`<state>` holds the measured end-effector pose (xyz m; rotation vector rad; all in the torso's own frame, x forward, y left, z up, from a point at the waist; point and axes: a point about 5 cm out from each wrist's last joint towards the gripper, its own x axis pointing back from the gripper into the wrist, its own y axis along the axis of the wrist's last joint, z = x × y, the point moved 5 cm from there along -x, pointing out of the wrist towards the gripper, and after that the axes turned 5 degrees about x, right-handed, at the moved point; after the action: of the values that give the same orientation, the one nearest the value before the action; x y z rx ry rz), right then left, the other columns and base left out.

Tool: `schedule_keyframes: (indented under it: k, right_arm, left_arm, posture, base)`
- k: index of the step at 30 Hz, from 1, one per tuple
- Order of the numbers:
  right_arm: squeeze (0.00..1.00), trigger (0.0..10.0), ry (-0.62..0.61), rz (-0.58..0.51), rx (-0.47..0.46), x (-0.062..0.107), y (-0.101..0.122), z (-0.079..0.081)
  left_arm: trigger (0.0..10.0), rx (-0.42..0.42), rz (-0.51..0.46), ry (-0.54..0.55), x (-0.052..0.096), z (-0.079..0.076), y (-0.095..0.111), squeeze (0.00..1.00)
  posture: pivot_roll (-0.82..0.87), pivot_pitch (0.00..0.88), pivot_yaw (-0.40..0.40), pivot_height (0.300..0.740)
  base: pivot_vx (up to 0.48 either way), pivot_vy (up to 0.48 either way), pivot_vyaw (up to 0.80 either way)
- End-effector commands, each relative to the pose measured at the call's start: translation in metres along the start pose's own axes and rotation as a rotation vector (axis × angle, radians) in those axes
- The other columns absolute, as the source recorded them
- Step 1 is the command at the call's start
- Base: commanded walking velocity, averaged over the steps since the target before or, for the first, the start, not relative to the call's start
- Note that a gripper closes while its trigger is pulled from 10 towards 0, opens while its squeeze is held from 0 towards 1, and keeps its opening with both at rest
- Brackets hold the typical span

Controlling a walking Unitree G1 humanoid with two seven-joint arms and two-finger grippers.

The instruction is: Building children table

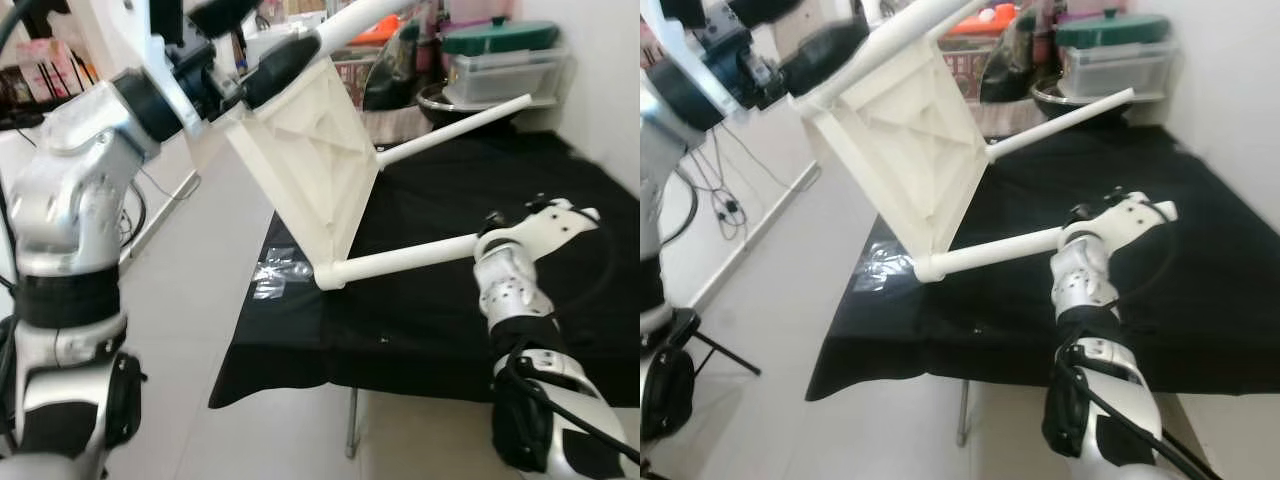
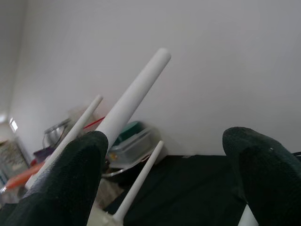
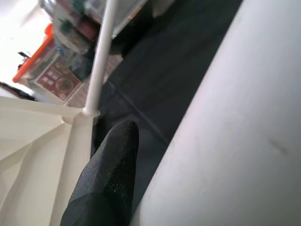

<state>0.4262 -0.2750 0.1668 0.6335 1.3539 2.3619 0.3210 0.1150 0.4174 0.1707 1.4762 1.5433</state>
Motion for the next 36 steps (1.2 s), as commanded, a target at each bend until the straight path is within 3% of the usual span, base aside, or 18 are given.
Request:
schedule_keyframes:
  k: [1,3,4,5,6,15,16,17,18,24,29,32,33,36]
  right_arm:
    - [0.0,10.0,-0.291,0.395,0.71,0.038,-0.131,-0.147]
    - [0.0,10.0,-0.292,0.395,0.703,0.037,-0.129,-0.151]
    - [0.67,10.0,-0.308,0.396,0.702,0.037,-0.128,-0.155]
    - [0.67,10.0,-0.308,0.396,0.702,0.037,-0.128,-0.155]
    - [1.0,10.0,-0.329,0.402,0.699,0.038,-0.127,-0.161]
    - [1.0,10.0,-0.409,0.439,0.698,0.045,-0.128,-0.182]
    - [0.73,10.0,-0.431,0.461,0.696,0.05,-0.134,-0.19]
    - [0.73,10.0,-0.431,0.461,0.696,0.05,-0.134,-0.19]
    - [0.0,10.0,-0.433,0.465,0.701,0.051,-0.135,-0.191]
    - [0.0,10.0,-0.416,0.446,0.737,0.049,-0.133,-0.186]
    - [0.0,10.0,-0.389,0.363,0.789,0.039,-0.118,-0.172]
    - [0.0,10.0,-0.418,0.39,0.603,0.038,-0.121,-0.166]
    - [0.0,10.0,-0.418,0.39,0.603,0.038,-0.121,-0.166]
    - [0.0,10.0,-0.44,0.421,0.486,0.04,-0.126,-0.162]
  left_arm:
    - [10.0,0.004,-0.016,0.004,0.002,-0.003,0.007,0.0]
    - [10.0,0.007,-0.01,-0.001,0.004,-0.007,0.01,0.0]
    - [10.0,0.009,-0.008,-0.005,0.005,-0.009,0.011,0.0]
    - [10.0,0.009,-0.008,-0.005,0.005,-0.009,0.011,0.0]
    - [10.0,0.006,-0.004,-0.011,0.006,-0.011,0.012,0.0]
    - [10.0,0.005,0.01,-0.013,0.009,-0.016,0.02,0.0]
    - [10.0,0.001,0.01,-0.007,0.009,-0.017,0.024,0.0]
    - [10.0,0.001,0.01,-0.007,0.009,-0.017,0.024,0.0]
    - [10.0,0.001,0.01,-0.004,0.01,-0.018,0.027,0.0]
    - [10.0,-0.003,0.005,-0.005,0.009,-0.02,0.032,0.0]
    - [10.0,-0.004,0.004,-0.008,0.009,-0.021,0.035,0.0]
    - [10.0,-0.011,0.002,-0.001,0.009,-0.022,0.037,0.0]
    - [10.0,-0.011,0.002,-0.001,0.009,-0.022,0.037,0.0]
    - [10.0,-0.031,-0.005,0.015,0.01,-0.02,0.041,0.0]
  posture:
    - [0.08,0.207,0.032,0.74]
    - [0.08,0.21,0.031,0.74]
    - [0.08,0.214,0.03,0.74]
    - [0.08,0.214,0.03,0.74]
    - [0.08,0.215,0.029,0.74]
    - [0.09,0.221,0.025,0.74]
    - [0.09,0.221,0.024,0.74]
    - [0.09,0.221,0.024,0.74]
    - [0.09,0.221,0.023,0.74]
    - [0.09,0.22,0.02,0.74]
    - [0.09,0.217,0.013,0.74]
    - [0.09,0.218,0.01,0.74]
    - [0.09,0.218,0.01,0.74]
    - [0.09,0.219,0.009,0.74]
  base:
    - [0.0,0.0,0.0]
    - [0.0,0.0,0.0]
    - [0.0,0.0,0.0]
    - [0.0,0.0,0.0]
    - [0.0,0.0,0.0]
    - [0.0,0.0,0.0]
    - [0.0,0.0,0.0]
    - [0.0,0.0,0.0]
    - [0.0,0.0,0.0]
    - [0.0,0.0,0.0]
    - [0.0,0.0,0.0]
    - [0.0,0.0,0.0]
    - [0.0,0.0,0.0]
    - [0.0,0.0,0.0]
